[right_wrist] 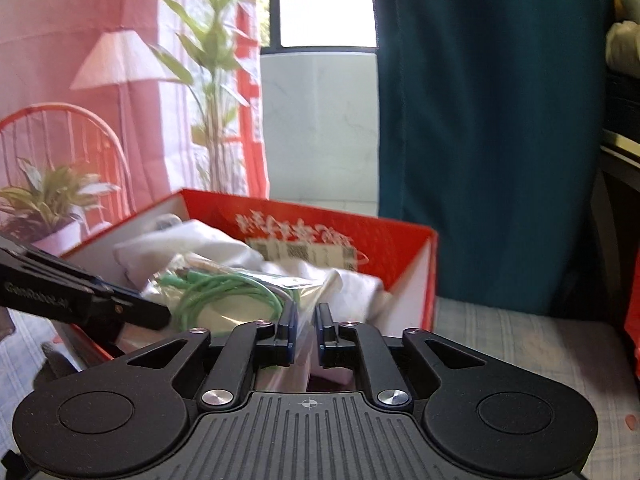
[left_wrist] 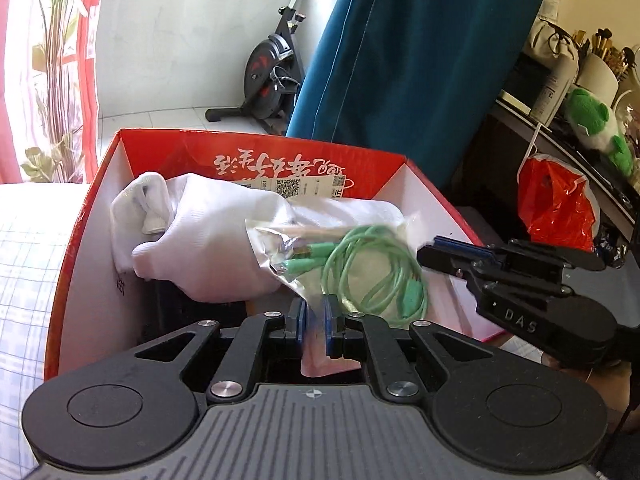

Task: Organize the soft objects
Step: 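Lower the cable bag into the box and open both grippers, then move both grippers to the wrapped bread pastry and close on it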

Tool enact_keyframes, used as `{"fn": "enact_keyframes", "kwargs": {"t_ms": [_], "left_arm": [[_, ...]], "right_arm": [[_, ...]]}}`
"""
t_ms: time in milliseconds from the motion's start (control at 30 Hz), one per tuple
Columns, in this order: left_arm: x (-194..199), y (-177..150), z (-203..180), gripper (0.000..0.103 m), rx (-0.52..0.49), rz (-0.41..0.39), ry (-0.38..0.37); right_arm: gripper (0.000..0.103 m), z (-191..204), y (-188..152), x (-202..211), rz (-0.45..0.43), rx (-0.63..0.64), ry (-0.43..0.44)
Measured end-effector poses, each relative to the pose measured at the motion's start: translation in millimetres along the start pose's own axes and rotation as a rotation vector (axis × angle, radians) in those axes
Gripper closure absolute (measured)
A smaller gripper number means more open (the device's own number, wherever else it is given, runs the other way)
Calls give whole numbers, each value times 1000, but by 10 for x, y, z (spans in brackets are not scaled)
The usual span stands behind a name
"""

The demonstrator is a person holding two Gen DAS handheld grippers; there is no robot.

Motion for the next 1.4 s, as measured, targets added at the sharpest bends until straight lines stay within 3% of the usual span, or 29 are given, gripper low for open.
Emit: {"fn": "enact_keyframes", "kwargs": {"t_ms": [167, 267, 467, 600, 733, 833, 1033, 1233, 1400], "left_arm": [[74, 1, -37, 56, -22, -20, 4], [174, -14, -86, 42, -44, -40, 9], [433, -73, -202, 10, -125, -103, 53], [601, -164, -250, 3, -157, -140, 100], [775, -279, -240, 0, -140, -174, 162], [898, -449, -213, 0, -131, -172, 161], [990, -856, -144, 0, -110, -127, 227], [1004, -1277, -184, 0, -181, -100, 267], [940, -1521, -181, 0, -162, -46, 252]], "right_arm": [[81, 0, -21, 69, 1, 9, -12], [72, 25, 2, 168, -4, 16, -9], [37, 137, 33, 450, -22, 54, 1], [9, 193, -8, 687, -28, 67, -3], [1, 254, -99, 926, -30, 69, 2], [1, 315, -221, 1115, -25, 56, 6], [0, 539, -588, 1445, 3, 44, 39], [0, 729, -1093, 1711, 111, 13, 98], [1, 748, -1502, 1916, 218, -27, 129]]}}
Point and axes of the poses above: each gripper's, at about its wrist camera, not at the fingertips, and x roughly against the way its jaws point, z to its left, y to its top, the point moved 7 cm from there along -x, roughly the way its jaws point, and after that the axes turned 12 degrees about x, right-handed, at the moved point
